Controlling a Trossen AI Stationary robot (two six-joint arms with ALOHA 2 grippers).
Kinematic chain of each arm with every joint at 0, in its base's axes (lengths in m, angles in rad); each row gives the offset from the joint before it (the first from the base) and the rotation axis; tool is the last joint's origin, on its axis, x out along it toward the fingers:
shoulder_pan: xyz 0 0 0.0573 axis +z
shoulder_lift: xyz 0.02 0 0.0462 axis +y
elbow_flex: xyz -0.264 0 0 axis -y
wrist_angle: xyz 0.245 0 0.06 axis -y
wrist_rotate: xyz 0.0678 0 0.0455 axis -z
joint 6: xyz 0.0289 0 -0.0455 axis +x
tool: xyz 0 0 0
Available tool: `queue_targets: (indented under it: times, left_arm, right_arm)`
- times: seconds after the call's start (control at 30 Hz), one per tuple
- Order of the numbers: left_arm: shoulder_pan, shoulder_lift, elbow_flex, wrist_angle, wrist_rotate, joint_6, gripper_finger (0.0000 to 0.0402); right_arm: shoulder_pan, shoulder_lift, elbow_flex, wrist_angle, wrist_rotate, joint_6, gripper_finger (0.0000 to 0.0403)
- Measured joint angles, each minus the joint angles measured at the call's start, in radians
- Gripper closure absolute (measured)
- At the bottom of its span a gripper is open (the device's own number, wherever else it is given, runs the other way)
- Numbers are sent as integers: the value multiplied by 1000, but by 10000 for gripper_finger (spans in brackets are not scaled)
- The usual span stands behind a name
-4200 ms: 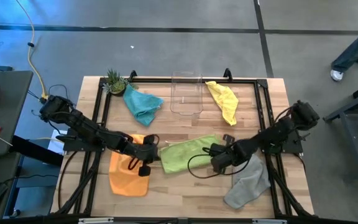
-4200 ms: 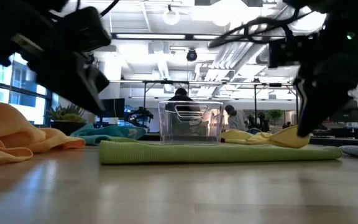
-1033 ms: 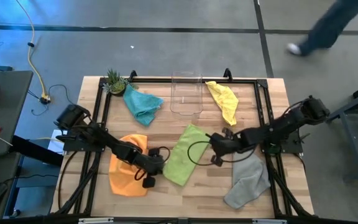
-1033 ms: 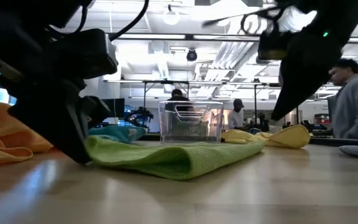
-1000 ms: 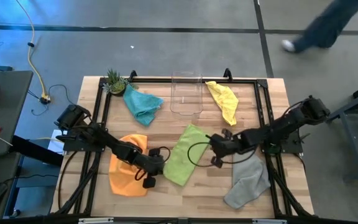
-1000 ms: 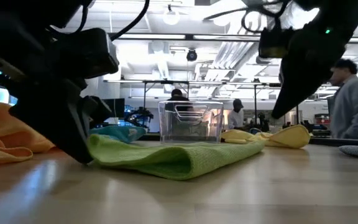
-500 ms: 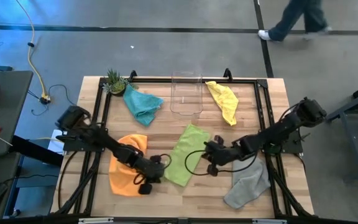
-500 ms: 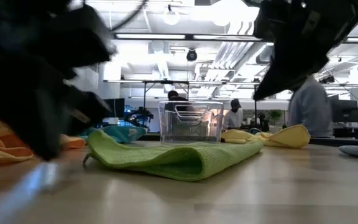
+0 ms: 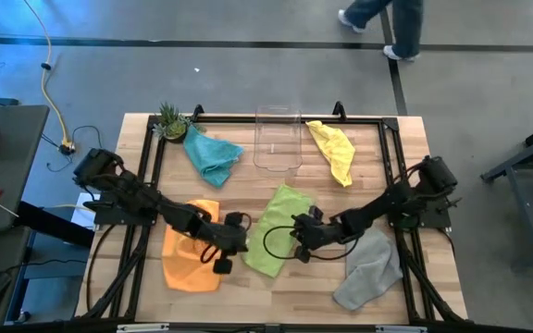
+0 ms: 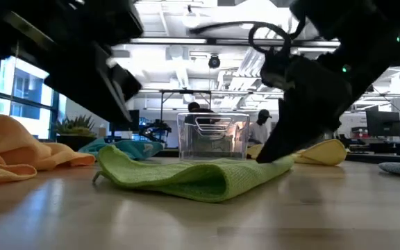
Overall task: Fold microfiber towels
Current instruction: Fold the green microfiber cloth
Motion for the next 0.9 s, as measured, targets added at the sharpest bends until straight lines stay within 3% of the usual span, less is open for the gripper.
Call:
queue_targets:
  times: [0.27,0.47,0.7,0.9]
  left_arm:
    - [46,87,0,49,58,34,402]
    - [40,115,-5,69,77,33,402]
    - [33,219,-1,243,108,1,402]
    - [10,267,-1,356,122,-35,402]
  right_arm:
    - [14,-21,3,-128,-77,28,400]
    - [19,-120,0,-271,-106,19,400]
    - [15,-272,1,-345,-74,25,400]
    - [-21,-325,0,-568,31,127,400]
